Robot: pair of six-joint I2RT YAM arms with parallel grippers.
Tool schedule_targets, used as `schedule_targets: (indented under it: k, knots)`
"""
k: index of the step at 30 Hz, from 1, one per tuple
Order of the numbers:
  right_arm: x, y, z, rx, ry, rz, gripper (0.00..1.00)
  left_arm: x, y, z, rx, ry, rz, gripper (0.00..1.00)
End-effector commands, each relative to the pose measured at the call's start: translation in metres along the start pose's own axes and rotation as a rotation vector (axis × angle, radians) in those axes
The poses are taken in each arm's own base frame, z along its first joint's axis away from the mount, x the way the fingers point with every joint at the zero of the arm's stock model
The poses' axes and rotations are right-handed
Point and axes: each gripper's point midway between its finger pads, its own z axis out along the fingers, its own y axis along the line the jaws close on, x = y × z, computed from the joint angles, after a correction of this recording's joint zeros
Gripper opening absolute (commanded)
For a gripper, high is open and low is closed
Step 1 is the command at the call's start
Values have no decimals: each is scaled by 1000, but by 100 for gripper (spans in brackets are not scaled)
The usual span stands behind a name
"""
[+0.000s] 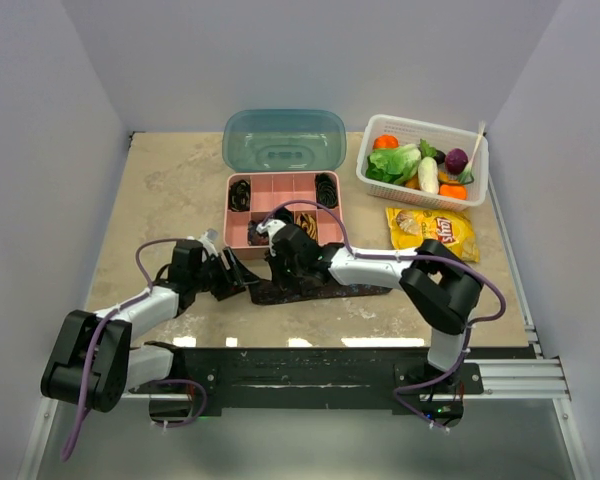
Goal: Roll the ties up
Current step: Roll the tie at the center of the board.
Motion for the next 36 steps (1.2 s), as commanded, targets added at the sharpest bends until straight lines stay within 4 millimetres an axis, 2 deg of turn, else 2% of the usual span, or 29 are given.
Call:
schedule_targets:
  k: [1, 9, 19, 27, 36]
  knots:
    - [-22, 6, -30, 6, -57, -1, 0, 6, -2, 0, 19, 12, -12, 66]
    - [-28, 15, -44, -38, -80, 5, 0, 5, -1, -4, 3, 3, -4, 66]
    - [-11, 31, -35, -112, -42, 20, 0, -1, -11, -11, 19, -25, 17, 67]
    - [-17, 41, -35, -144, -57, 17, 0, 6, -5, -11, 11, -9, 10, 62]
    - [16, 39, -18, -147, 35, 16, 0, 6, -5, -13, 10, -16, 9, 63]
